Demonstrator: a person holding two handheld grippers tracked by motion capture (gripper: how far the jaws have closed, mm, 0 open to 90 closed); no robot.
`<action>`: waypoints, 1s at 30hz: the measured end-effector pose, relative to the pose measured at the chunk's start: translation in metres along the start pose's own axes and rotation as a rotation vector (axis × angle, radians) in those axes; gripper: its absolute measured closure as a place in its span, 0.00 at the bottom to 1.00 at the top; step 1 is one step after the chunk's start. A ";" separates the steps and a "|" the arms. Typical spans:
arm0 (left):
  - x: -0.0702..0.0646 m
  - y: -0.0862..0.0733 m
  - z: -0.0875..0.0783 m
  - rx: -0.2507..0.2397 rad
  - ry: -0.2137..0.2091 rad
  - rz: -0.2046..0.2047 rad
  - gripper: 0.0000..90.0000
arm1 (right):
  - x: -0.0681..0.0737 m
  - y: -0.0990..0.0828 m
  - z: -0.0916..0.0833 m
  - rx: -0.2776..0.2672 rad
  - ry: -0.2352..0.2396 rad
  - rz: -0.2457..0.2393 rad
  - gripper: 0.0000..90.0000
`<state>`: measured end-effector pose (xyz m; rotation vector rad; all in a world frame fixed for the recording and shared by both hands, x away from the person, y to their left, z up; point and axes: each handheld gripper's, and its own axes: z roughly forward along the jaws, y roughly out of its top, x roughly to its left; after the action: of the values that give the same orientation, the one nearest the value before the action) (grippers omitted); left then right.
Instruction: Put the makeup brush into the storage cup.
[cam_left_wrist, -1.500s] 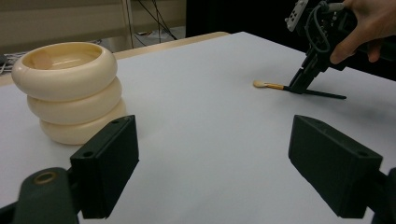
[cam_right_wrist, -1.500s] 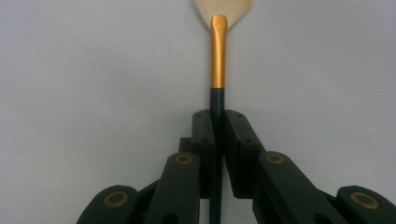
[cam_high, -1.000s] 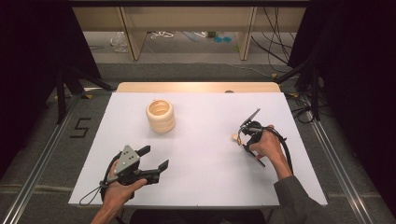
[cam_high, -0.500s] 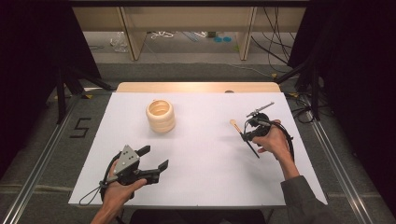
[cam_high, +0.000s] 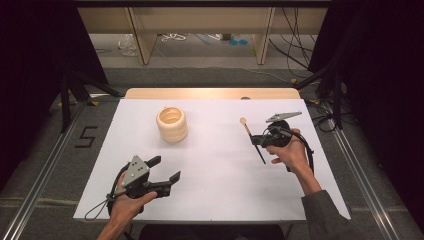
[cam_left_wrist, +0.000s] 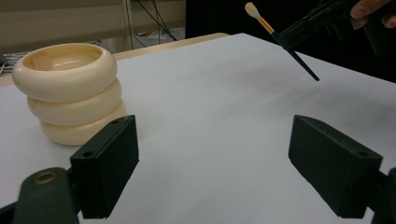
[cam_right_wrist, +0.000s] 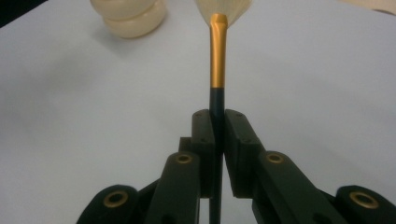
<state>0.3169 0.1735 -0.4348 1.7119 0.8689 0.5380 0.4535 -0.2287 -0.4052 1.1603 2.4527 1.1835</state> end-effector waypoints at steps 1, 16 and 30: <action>0.000 0.000 0.000 0.001 0.000 0.002 0.18 | 0.003 0.000 0.000 -0.006 0.008 0.006 0.93; -0.002 0.000 0.000 -0.002 -0.003 -0.010 0.18 | 0.033 0.003 0.006 -0.137 0.166 -0.025 0.93; -0.005 0.000 0.003 0.001 -0.015 -0.013 0.18 | 0.044 0.003 0.006 -0.236 0.205 -0.053 0.93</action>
<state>0.3160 0.1681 -0.4354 1.7077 0.8690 0.5149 0.4280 -0.1921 -0.3995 0.9444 2.3819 1.5948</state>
